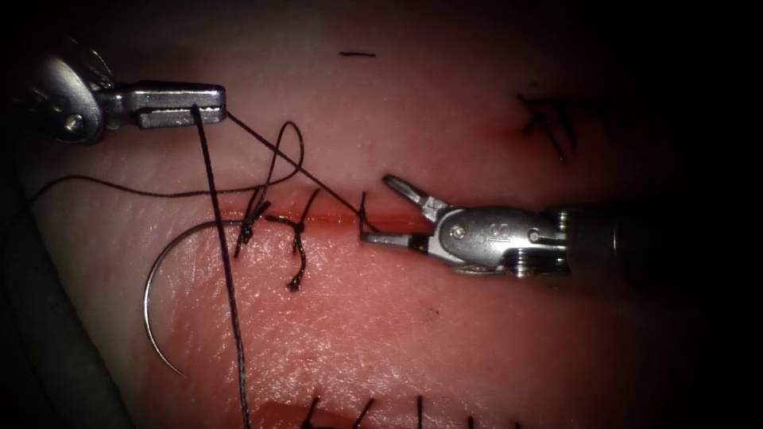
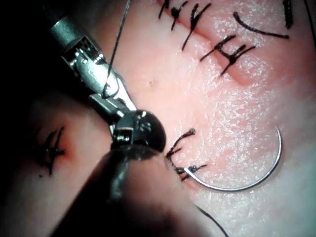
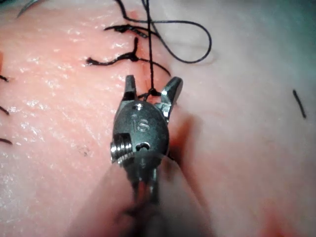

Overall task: Wound Closure
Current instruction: Cut the suture with the right gripper

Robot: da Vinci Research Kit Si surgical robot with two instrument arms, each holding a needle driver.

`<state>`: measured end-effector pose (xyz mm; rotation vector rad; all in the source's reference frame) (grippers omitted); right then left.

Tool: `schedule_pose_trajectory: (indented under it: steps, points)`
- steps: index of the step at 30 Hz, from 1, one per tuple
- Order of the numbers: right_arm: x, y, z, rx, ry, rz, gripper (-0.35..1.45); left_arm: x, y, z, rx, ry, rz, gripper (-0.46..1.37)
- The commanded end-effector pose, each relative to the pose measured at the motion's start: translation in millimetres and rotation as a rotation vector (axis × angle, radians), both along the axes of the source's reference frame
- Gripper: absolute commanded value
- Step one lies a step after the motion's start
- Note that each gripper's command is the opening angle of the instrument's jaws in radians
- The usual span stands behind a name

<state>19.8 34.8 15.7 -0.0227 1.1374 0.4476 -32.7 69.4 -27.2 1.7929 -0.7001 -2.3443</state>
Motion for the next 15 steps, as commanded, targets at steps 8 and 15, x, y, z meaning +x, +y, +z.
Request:
schedule_pose_trajectory:
  steps: [8, 15]
  points:
    - [1.9, 0.5, 0.4, 0.002, -0.007, 0.012, 0.99, -0.5, -0.1, -0.3, 0.004, 0.006, 0.004, -0.35]
    - [3.2, 0.8, 0.6, 0.002, -0.012, 0.020, 0.98, -0.7, -0.2, -0.6, 0.004, 0.007, 0.003, -0.35]
